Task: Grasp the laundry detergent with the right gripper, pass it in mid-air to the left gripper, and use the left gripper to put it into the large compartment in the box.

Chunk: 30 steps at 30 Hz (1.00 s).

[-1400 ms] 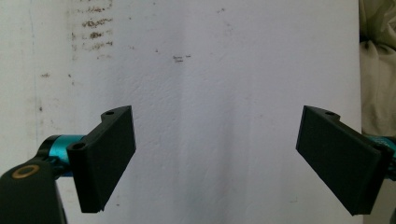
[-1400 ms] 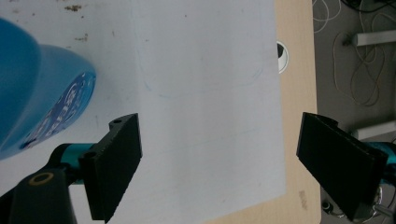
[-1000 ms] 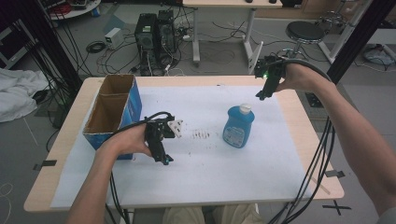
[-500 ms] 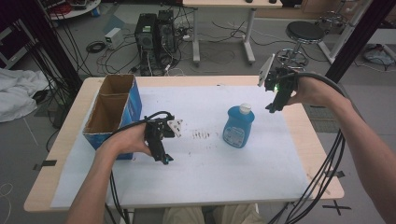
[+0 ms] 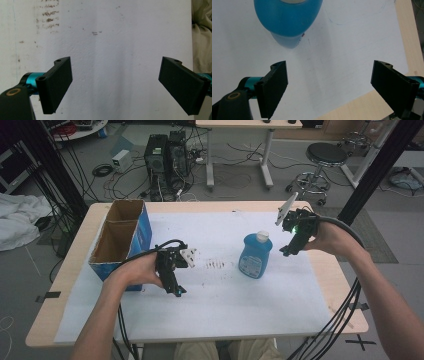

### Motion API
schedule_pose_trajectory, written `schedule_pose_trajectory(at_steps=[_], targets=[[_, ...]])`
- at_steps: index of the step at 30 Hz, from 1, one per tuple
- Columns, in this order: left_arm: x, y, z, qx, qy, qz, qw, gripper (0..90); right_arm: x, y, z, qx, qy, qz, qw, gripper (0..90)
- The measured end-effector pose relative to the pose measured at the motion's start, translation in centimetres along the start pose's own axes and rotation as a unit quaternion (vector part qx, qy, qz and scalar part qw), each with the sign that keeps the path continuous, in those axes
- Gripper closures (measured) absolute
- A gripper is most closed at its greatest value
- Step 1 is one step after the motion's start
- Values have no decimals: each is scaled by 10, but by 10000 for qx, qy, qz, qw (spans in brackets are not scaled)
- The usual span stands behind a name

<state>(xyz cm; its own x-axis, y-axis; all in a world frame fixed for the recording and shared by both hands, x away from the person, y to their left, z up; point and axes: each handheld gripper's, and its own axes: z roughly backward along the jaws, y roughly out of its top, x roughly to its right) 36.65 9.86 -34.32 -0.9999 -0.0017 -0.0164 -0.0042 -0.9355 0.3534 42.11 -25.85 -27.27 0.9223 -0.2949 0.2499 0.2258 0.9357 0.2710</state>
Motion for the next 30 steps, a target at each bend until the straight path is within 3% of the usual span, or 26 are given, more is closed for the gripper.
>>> schedule_pose_trajectory(at_steps=[9, 13, 19, 25, 26, 28, 30], targets=[[0, 1, -1, -20, -4, 9, 10000, 119, -15, -1, -12, 320, 100, -326, 9989, 133], [0, 0, 0, -19, 2, 32, 10000, 119, -20, -3, -20, 530, 98, -591, 9968, 133], [0, 0, 0, 1, 16, 27, 10000, 119, -29, -6, -30, 816, 87, -780, 9936, 132], [0, 0, 0, 3, 29, 17, 10000, 119, -33, -9, -36, 1155, 53, -1047, 9878, 133], [0, 0, -1, 6, 27, 24, 10000, 119, -35, -10, -40, 1293, 30, -1122, 9852, 133], [0, 0, 0, -2, 26, 16, 10000, 119, -36, -11, -41, 1339, 33, -1181, 9839, 133], [0, 0, 0, 8, 28, 19, 10000, 119, -39, -13, -47, 1473, 6, -1311, 9804, 133]])
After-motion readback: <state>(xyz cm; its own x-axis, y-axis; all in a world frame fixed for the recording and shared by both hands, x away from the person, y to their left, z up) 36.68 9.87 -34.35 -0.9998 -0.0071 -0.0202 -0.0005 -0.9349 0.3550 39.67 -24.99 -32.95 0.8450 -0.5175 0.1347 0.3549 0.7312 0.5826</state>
